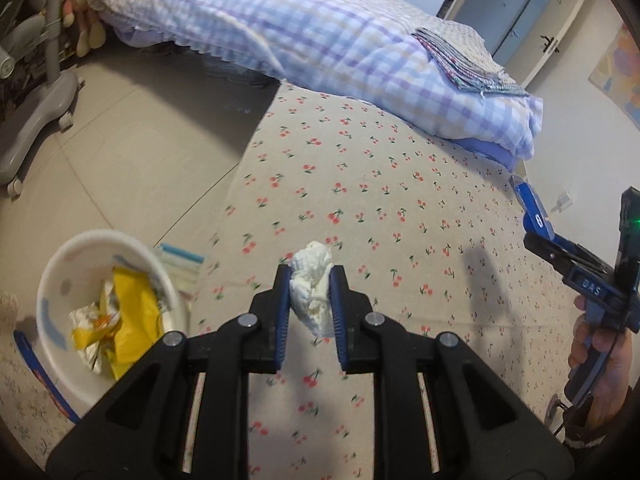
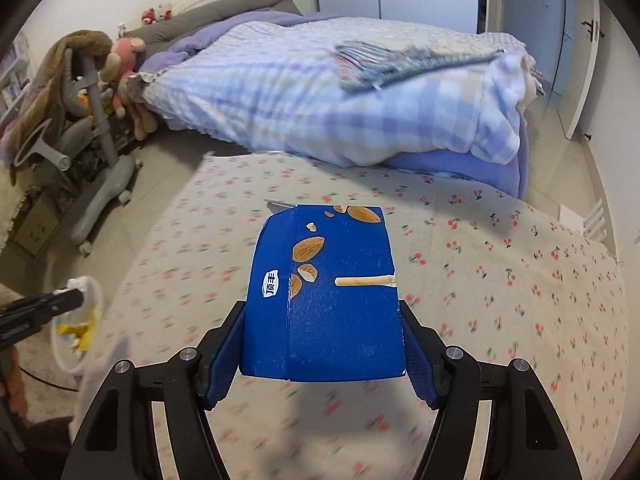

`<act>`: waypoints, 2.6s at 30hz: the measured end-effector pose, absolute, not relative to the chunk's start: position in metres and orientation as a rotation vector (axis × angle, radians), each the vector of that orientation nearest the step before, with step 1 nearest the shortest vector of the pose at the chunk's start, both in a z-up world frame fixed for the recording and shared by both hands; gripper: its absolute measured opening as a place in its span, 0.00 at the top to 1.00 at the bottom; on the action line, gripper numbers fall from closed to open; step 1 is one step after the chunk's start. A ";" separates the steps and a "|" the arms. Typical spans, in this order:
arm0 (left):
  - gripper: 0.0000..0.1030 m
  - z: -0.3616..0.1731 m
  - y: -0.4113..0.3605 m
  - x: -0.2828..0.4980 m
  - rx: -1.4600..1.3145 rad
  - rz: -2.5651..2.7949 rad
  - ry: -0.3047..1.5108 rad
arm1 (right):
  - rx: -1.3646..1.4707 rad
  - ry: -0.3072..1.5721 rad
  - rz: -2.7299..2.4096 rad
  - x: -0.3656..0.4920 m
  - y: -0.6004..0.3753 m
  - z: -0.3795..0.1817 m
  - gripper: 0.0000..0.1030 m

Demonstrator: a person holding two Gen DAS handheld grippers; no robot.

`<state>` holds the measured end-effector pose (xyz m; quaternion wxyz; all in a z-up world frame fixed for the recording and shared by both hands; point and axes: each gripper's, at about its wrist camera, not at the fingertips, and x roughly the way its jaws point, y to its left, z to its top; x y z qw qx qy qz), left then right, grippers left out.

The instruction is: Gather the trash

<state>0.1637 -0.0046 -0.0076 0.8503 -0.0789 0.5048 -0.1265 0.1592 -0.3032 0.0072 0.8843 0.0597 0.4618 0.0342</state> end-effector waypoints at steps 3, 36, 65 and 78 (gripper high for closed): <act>0.80 -0.002 0.013 0.153 -0.207 -0.258 1.053 | 0.134 0.972 0.094 0.143 -0.284 0.018 0.31; 0.23 -0.038 0.179 0.140 -0.312 0.033 1.105 | 0.279 1.118 0.460 0.140 -0.075 -0.008 0.30; 0.01 -0.020 0.222 0.092 -0.233 0.174 1.066 | 0.253 1.093 0.473 0.152 -0.013 -0.016 0.13; 0.01 0.011 0.116 0.006 -0.090 0.029 0.934 | 0.131 0.913 0.150 0.001 -0.101 0.040 0.13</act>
